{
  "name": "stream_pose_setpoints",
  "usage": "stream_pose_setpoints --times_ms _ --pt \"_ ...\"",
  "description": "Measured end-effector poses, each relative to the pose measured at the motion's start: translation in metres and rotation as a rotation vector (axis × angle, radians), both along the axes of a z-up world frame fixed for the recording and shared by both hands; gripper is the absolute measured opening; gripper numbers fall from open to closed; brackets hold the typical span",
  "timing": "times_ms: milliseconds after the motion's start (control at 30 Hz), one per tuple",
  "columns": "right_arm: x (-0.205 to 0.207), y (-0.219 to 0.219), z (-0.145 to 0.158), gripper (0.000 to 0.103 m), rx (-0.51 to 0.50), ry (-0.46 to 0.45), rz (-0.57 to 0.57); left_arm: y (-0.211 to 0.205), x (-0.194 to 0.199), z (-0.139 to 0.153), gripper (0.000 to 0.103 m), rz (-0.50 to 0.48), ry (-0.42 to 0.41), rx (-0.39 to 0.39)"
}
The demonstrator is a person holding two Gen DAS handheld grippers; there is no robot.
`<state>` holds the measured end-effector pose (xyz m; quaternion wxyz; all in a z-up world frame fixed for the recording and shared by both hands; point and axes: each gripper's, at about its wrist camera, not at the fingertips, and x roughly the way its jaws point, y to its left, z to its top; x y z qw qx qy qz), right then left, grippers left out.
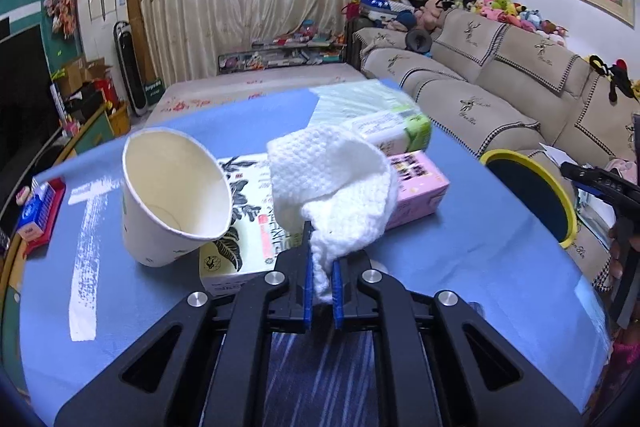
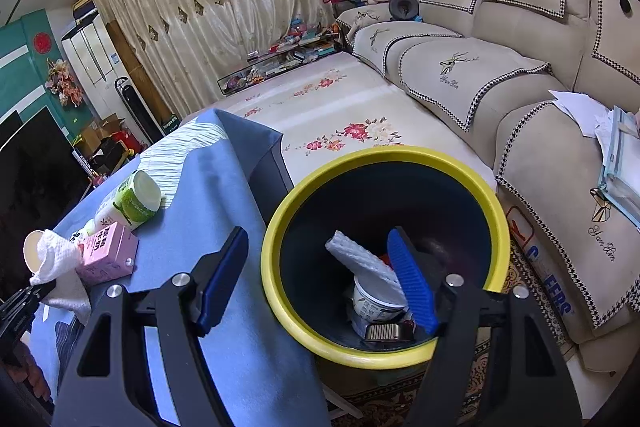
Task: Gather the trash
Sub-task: 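Grasp the white cloth beside the paper cup with the left tool, then carry the white cloth over the bin and open the left tool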
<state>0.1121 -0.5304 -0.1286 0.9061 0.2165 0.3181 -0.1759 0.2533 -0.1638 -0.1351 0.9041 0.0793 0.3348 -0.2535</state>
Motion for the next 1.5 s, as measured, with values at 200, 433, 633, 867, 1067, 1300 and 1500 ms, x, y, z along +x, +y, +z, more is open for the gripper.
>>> stream_pose_setpoints --times_ms 200,433,633,867,1067,1300,1500 --pt "-0.008 -0.004 0.003 0.069 0.003 -0.014 -0.01 -0.001 -0.026 0.027 0.008 -0.036 -0.036 -0.036" --pt "-0.023 -0.01 0.01 0.069 0.005 -0.043 -0.028 -0.002 -0.054 0.068 0.008 -0.058 -0.085 -0.076" --pt "-0.032 -0.015 0.011 0.069 0.006 -0.054 -0.046 -0.005 -0.074 0.109 0.008 -0.091 -0.127 -0.114" --pt "-0.04 -0.025 0.01 0.069 0.015 -0.062 -0.067 -0.027 -0.092 0.147 0.008 -0.168 -0.153 -0.119" --pt "-0.056 -0.042 0.012 0.069 0.002 -0.066 -0.114 -0.073 -0.097 0.153 0.008 -0.263 -0.123 -0.116" --pt "-0.07 -0.063 0.007 0.07 0.009 -0.065 -0.166 -0.155 -0.09 0.127 0.008 -0.367 -0.061 -0.072" --pt "-0.08 -0.078 0.002 0.07 0.02 -0.063 -0.195 -0.228 -0.074 0.093 0.008 -0.424 -0.009 -0.012"
